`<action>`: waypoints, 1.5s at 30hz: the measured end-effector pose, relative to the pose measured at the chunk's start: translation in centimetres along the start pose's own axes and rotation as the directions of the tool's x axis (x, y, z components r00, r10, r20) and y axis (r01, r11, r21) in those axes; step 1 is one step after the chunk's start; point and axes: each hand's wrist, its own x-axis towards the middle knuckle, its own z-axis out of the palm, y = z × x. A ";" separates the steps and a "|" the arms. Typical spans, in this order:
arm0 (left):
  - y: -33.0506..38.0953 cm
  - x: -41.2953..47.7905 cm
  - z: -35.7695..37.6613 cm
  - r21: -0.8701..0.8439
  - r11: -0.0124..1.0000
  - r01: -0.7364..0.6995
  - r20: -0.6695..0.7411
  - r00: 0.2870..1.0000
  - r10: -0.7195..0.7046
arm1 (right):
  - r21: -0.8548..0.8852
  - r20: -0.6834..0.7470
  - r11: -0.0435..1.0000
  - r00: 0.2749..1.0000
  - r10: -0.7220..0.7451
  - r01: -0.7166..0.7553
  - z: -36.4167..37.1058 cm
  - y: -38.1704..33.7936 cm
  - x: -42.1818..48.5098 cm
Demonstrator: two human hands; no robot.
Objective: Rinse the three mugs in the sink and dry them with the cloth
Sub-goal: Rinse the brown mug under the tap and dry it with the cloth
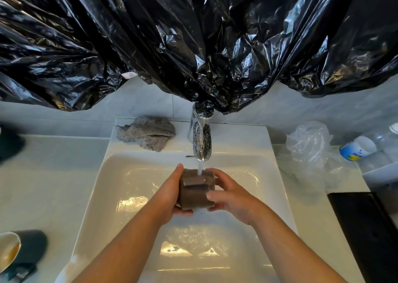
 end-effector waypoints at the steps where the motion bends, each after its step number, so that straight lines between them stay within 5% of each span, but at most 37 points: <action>1: 0.1 -0.1 0.1 -0.012 1.000 -0.021 0.025 0.999 0.021 | 0.037 -0.031 0.999 1.000 -0.003 0.004 0.1 0.0 0.1; 5: 0.1 -0.6 0.4 -0.058 0.984 -0.166 0.093 0.981 0.171 | 0.150 -0.106 0.988 0.993 0.050 -0.034 0.5 0.2 0.6; 10: -0.6 -0.9 0.2 -0.010 0.943 -0.334 0.125 0.935 0.333 | 0.051 -0.106 0.989 0.984 0.140 -0.135 0.5 -0.1 0.7; 20: -0.4 -0.8 0.7 -0.007 0.996 -0.090 0.020 0.996 0.090 | -0.161 -0.196 0.986 0.978 -0.075 0.043 1.5 -1.5 -0.3; 26: -0.4 -1.3 0.8 -0.063 0.957 -0.282 0.075 0.955 0.286 | -0.187 -0.284 0.982 0.958 -0.029 -0.026 2.1 -1.8 -0.1; 33: -0.4 -1.2 1.2 0.062 0.978 -0.200 -0.030 0.979 0.202 | -0.203 -0.133 0.979 0.991 -0.027 -0.001 1.8 -1.1 -0.7; 45: -1.1 -2.0 1.2 0.037 0.911 -0.410 0.112 0.908 0.404 | -0.151 -0.378 0.985 0.925 0.024 -0.088 3.0 -0.4 0.2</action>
